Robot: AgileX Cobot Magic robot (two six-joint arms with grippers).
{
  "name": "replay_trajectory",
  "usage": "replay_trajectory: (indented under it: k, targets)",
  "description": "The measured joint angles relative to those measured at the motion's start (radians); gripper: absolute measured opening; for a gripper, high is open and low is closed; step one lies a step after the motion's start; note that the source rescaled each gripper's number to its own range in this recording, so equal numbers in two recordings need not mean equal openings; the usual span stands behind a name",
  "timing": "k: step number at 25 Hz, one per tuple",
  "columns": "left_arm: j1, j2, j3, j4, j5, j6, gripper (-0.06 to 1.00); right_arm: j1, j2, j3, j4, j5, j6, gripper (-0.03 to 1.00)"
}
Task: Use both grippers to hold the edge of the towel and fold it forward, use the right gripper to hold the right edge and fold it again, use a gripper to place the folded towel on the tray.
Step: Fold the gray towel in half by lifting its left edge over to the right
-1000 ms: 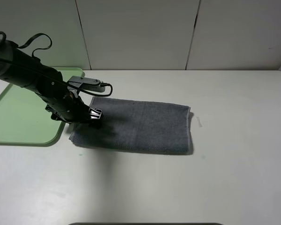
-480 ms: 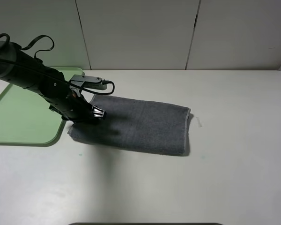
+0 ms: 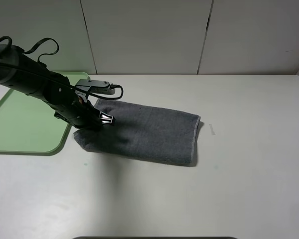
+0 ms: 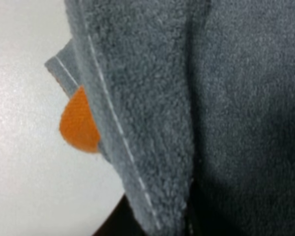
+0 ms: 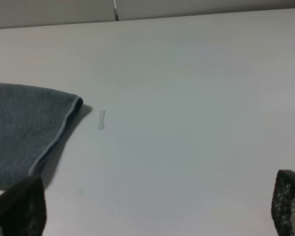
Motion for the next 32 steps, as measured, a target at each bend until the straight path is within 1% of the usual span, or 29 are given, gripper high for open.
replay_trajectory:
  k: [3, 11, 18, 26, 29, 32]
  targets:
    - [0.000, -0.012, 0.000, 0.000, 0.014, 0.000, 0.06, 0.000, 0.000, 0.000, 0.000, 0.000, 0.000, 1.00]
    - [0.010, -0.160, 0.000, 0.011, 0.214, 0.000, 0.06, 0.000, 0.000, 0.000, 0.000, 0.000, 0.000, 1.00]
    - [0.019, -0.248, -0.012, 0.041, 0.327, -0.016, 0.06, 0.000, 0.000, 0.000, 0.000, 0.000, 0.000, 1.00]
    - [0.019, -0.300, -0.103, 0.108, 0.578, -0.053, 0.06, 0.000, 0.000, 0.000, 0.000, 0.000, 0.000, 1.00]
    - [0.017, -0.308, -0.134, 0.120, 0.622, -0.059, 0.06, 0.000, 0.000, 0.000, 0.000, 0.000, 0.000, 1.00]
    - [-0.001, -0.309, -0.158, 0.123, 0.636, -0.070, 0.06, 0.000, 0.000, 0.000, 0.000, 0.000, 0.000, 1.00]
